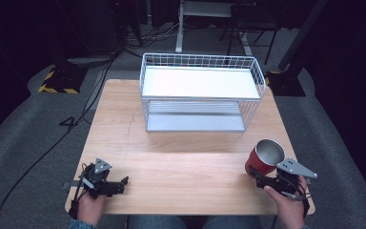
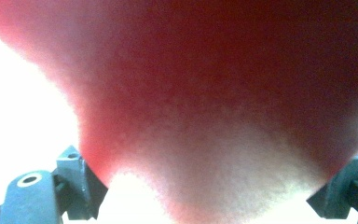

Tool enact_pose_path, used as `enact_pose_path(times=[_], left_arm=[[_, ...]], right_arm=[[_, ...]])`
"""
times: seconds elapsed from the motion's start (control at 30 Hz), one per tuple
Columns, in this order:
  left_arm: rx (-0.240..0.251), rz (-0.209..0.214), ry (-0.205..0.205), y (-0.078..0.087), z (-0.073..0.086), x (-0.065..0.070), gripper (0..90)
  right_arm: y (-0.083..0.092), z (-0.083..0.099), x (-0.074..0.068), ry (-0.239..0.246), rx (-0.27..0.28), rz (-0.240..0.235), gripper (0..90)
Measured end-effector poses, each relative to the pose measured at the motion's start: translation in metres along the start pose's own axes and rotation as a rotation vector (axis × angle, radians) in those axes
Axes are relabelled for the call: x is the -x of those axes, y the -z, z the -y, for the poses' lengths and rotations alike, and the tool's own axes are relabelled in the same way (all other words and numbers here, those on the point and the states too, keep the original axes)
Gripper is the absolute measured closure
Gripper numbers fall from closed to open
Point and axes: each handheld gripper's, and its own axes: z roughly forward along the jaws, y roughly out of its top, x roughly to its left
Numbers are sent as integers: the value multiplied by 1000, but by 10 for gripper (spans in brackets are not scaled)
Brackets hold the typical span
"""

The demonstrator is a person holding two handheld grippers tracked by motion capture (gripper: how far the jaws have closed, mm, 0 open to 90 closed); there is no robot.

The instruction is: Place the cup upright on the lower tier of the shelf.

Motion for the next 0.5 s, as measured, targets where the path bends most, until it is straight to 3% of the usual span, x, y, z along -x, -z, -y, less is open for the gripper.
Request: enact_pose_path(times=[0.4,0.5], left_arm=[[32,-30,32,15,9,-5,0],[36,-55,29,23,16,-7,0]], right_arm=[[-12,-24,1,9,11,-13,168],[-24,-29,2,13,9,-21,168]])
